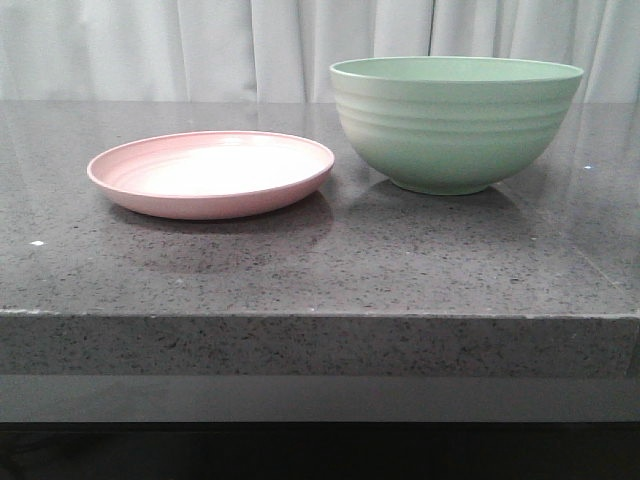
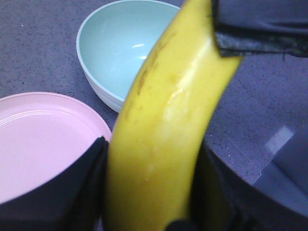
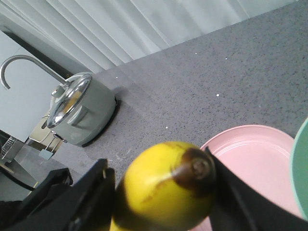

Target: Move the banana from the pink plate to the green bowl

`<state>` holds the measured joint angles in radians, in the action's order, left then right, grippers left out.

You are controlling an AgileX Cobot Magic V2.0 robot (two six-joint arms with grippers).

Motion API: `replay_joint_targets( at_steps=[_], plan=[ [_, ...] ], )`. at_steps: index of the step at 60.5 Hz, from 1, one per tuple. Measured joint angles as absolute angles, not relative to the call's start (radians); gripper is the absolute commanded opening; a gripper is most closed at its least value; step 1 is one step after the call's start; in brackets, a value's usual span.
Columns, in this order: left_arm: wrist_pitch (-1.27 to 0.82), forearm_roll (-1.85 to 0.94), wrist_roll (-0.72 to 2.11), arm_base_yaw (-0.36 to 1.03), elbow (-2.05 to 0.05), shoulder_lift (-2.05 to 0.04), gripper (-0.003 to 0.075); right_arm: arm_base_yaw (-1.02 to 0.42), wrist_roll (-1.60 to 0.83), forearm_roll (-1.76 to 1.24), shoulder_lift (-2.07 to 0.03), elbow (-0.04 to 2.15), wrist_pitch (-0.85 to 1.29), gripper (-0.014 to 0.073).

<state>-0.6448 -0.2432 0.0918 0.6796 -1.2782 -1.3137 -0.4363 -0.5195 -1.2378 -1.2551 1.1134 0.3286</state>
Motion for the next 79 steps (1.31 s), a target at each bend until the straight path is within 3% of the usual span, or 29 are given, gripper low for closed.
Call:
replay_joint_targets(
  at_steps=[20,35,39,60,79],
  plan=[
    [-0.645,-0.243,0.093,0.680,-1.278,-1.314,0.0270,-0.436,-0.521,-1.240,-1.255,1.113,0.329,0.0087],
    [-0.640,-0.243,0.094,0.680,-1.278,-1.312,0.0545,-0.436,-0.528,-1.236,-1.257,1.113,0.329,0.0087],
    [-0.636,-0.243,0.094,0.680,-1.278,-1.312,0.0585,-0.436,-0.528,-1.234,-1.259,1.113,0.329,0.0087],
    [-0.648,-0.225,0.094,0.680,-1.278,-1.236,0.0592,-0.436,-0.531,-1.234,-1.259,1.113,0.325,0.0087],
    [-0.789,-0.162,0.094,0.640,-1.278,-1.079,0.0592,-0.426,-0.655,-1.234,-1.259,1.117,0.272,0.0087]
  ],
)
